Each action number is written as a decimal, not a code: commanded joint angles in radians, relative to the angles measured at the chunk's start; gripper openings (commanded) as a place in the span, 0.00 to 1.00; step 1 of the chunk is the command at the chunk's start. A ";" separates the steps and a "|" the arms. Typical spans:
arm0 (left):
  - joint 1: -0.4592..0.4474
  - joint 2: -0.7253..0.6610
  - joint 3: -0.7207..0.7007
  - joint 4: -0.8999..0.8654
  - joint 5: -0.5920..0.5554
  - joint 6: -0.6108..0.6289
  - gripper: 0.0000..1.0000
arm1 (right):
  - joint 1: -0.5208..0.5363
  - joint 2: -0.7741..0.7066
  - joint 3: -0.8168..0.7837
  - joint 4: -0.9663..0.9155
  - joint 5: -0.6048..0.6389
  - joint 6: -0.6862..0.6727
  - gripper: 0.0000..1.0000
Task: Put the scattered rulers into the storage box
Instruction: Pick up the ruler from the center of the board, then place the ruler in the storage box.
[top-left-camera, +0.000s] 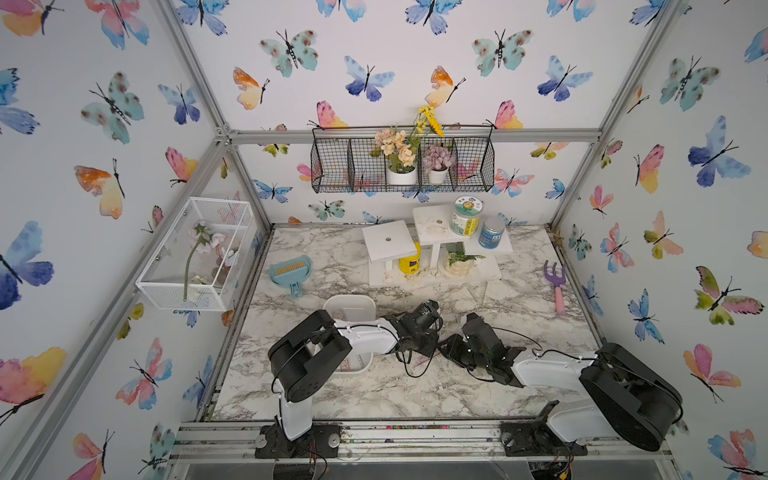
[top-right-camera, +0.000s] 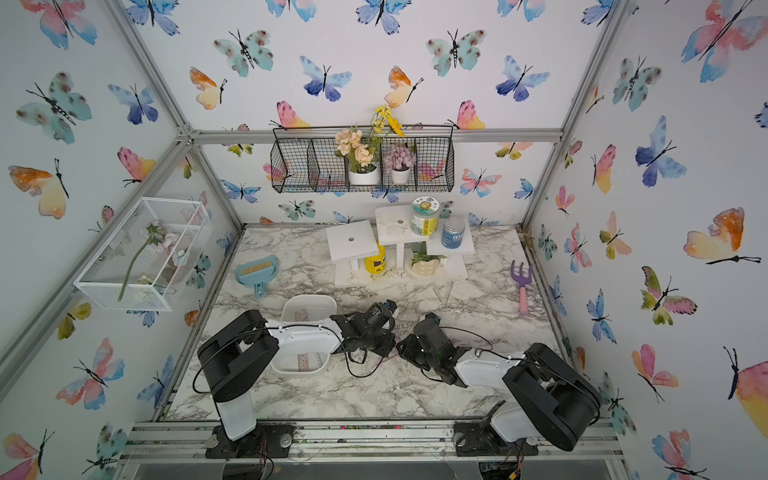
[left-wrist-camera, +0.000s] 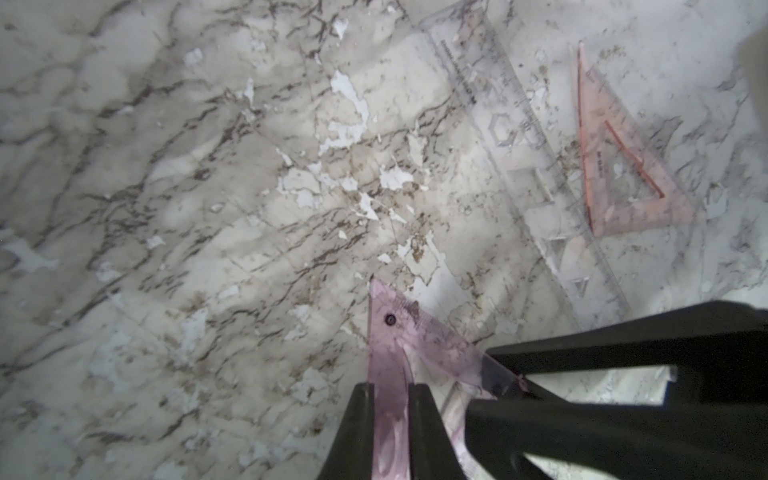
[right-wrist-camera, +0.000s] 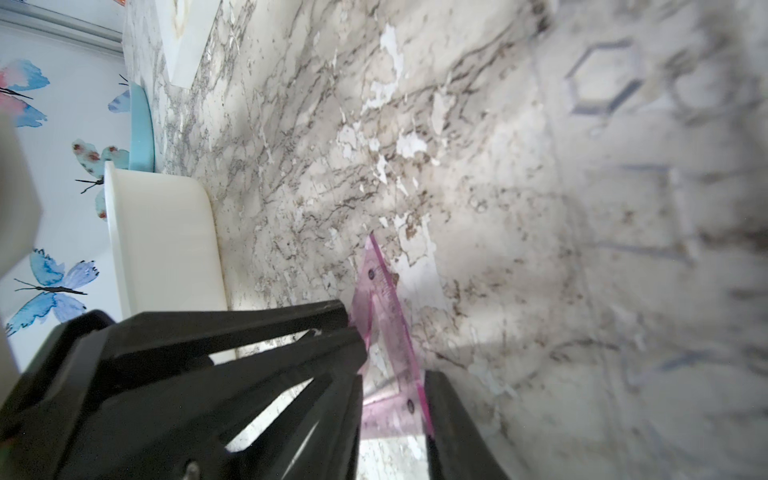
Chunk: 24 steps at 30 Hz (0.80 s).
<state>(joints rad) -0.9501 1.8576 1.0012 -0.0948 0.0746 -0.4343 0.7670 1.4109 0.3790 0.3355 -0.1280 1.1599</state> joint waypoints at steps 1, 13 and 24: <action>0.005 0.117 -0.086 -0.254 0.004 0.006 0.14 | -0.002 0.008 0.014 0.005 -0.013 -0.007 0.24; 0.011 -0.004 0.029 -0.391 -0.089 -0.010 0.37 | -0.007 -0.055 0.079 -0.074 -0.003 -0.044 0.02; 0.087 -0.397 0.281 -0.684 -0.257 -0.035 0.50 | -0.006 0.002 0.353 -0.210 -0.152 -0.187 0.02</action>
<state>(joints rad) -0.8921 1.5768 1.2430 -0.6212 -0.0845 -0.4561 0.7635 1.3754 0.6579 0.1738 -0.1986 1.0416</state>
